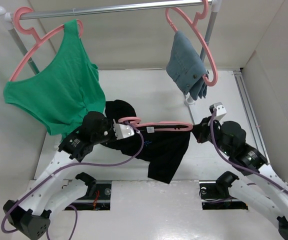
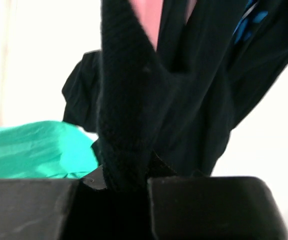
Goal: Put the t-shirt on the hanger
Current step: Place tshirt on hanger
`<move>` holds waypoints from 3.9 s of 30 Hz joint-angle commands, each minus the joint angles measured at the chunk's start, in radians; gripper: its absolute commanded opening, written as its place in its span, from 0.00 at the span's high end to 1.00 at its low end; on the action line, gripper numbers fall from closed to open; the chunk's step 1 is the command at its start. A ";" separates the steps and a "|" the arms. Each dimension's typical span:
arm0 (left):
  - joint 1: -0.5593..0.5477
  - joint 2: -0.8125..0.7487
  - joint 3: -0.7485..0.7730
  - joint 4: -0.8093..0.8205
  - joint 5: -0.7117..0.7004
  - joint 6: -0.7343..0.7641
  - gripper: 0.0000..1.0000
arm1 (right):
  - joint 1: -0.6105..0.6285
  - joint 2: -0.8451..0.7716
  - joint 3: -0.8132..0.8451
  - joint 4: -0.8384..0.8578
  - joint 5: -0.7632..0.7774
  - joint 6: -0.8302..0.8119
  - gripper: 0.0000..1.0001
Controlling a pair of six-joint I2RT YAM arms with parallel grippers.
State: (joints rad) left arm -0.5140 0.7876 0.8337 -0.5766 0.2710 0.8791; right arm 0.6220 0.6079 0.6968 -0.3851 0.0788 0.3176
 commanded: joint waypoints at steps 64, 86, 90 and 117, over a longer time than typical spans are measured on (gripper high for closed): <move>-0.173 0.102 0.199 -0.055 -0.006 0.020 1.00 | 0.042 0.291 0.487 -0.408 -0.234 -0.505 0.61; -0.173 0.168 0.272 -0.095 0.091 0.040 1.00 | 0.350 0.460 0.646 -0.247 -0.295 -0.558 0.30; -0.173 0.159 0.272 -0.095 0.125 0.031 1.00 | 0.351 0.486 0.603 -0.132 -0.269 -0.558 0.34; 0.152 0.326 0.386 -0.051 0.267 -0.057 0.92 | 0.351 0.179 0.517 -0.354 -0.099 -0.466 1.00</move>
State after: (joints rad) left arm -0.4587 1.0977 1.1755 -0.6559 0.7158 0.8993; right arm 0.9829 0.8352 1.1366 -0.5976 -0.0410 -0.1944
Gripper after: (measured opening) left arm 0.088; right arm 0.123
